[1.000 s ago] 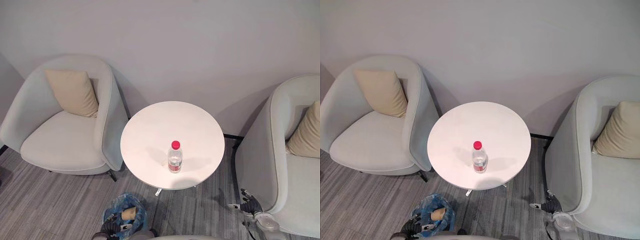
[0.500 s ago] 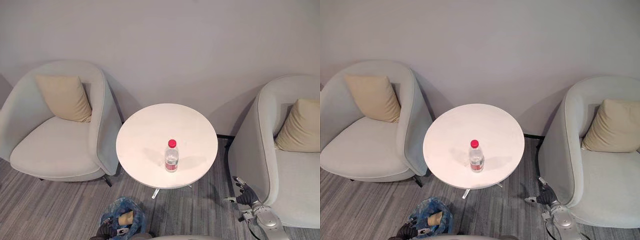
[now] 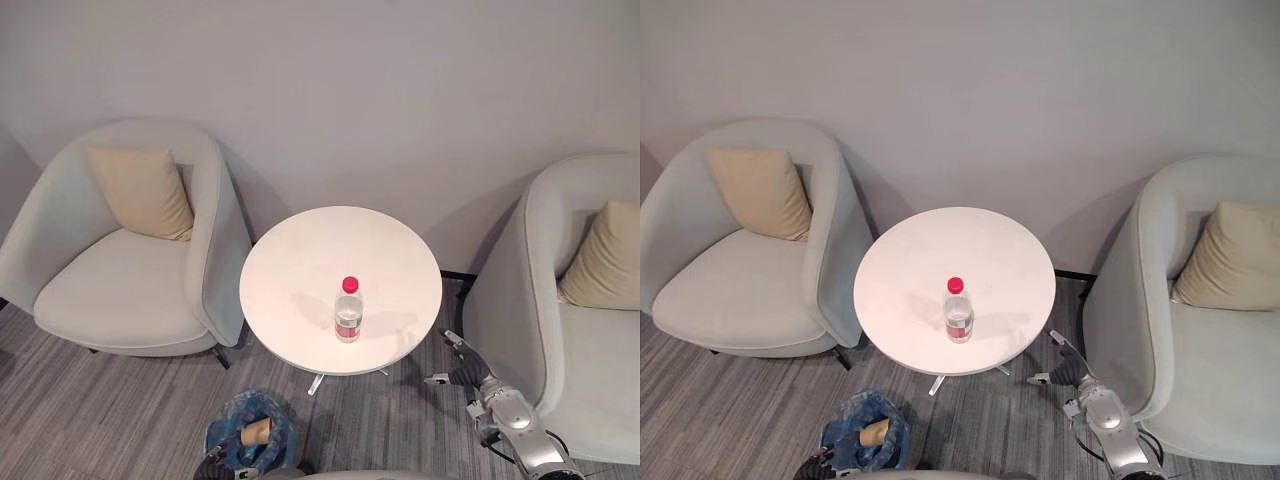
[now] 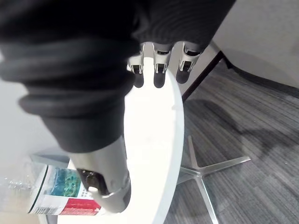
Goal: Gather rubbish on tea table into small bin, then transfer packed bag to large trash can.
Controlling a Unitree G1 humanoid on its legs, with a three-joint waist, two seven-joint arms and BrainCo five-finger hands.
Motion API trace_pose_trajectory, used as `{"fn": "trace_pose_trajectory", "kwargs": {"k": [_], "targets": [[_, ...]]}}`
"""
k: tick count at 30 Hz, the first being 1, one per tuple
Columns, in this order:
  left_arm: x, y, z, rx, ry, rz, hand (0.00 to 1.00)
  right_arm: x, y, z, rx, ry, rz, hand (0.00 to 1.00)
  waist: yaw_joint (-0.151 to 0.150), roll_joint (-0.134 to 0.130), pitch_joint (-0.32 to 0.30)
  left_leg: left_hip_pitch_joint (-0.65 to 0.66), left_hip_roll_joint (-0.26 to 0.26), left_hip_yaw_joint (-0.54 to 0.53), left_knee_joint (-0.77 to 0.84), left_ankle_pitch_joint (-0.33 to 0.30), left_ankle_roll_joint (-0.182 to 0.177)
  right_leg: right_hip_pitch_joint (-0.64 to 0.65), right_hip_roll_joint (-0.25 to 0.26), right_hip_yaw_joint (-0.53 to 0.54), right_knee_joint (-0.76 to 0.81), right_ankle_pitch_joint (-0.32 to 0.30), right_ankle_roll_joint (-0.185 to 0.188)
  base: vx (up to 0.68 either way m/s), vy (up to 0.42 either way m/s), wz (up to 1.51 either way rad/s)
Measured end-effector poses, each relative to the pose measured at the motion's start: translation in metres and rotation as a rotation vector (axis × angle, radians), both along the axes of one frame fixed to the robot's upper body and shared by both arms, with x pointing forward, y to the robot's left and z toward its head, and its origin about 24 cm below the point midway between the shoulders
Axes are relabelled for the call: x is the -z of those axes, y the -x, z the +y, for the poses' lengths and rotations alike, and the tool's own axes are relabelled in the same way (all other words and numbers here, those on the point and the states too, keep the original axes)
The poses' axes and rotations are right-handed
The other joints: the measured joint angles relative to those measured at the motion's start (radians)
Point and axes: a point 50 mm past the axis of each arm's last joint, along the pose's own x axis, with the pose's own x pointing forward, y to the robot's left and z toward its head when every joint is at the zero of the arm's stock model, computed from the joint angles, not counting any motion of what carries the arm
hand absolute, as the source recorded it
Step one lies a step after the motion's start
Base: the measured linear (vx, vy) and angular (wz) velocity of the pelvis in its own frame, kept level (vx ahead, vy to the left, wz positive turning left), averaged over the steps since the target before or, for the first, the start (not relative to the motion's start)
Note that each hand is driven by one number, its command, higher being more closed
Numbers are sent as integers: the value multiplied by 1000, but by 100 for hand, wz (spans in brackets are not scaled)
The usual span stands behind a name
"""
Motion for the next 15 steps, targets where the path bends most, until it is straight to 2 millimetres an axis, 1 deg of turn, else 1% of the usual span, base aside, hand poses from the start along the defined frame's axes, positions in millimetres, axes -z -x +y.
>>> {"fn": "trace_pose_trajectory", "kwargs": {"k": [2, 3, 4, 6, 8, 12, 15], "targets": [[0, 0, -2, 4, 5, 1, 0, -3, -7, 6, -27, -4, -17, 0, 6, 1, 2, 0, 0, -3, -2, 1, -1, 0, 1, -2, -1, 0, 0, 6, -10, 2], [1, 0, -4, 4, 8, 1, 0, -5, -11, 10, -43, -4, -25, 0, 16, 3, 3, 0, 1, -4, -3, 1, -1, 0, 2, -2, -1, 0, 0, 0, 0, 0], [1, 0, -5, 4, 11, 0, 0, -6, -14, 13, -56, -6, -33, 0, 20, 3, 4, -1, 1, -7, -4, 1, -1, 0, 2, -4, -3, 0, 0, 0, -24, 5], [1, 0, -5, 3, 13, 0, 0, -8, -18, 18, -67, -14, -45, 0, 22, 3, 5, -5, 0, -14, -5, 1, -2, 1, 2, -11, -7, 0, 0, -3, -20, 10], [1, 0, -5, 3, 12, -3, 0, -12, -27, 29, -96, -29, -71, 0, 22, 2, 11, -10, 0, -25, -18, 12, -4, -2, 2, -24, -12, 0, 0, -8, -30, 16], [0, -3, -6, 7, 11, -24, 0, -18, -37, 42, -122, -52, -103, 0, 27, 1, 25, -17, 0, -38, -38, 22, -4, -11, 3, -35, -16, -1, -1, 1, -23, 10], [0, -5, -6, 8, 11, -29, 0, -23, -46, 49, -148, -57, -125, 0, 49, 3, 32, -39, -1, -42, -37, 24, -4, -31, 3, -38, -16, 0, -1, 10, -4, 4]]}}
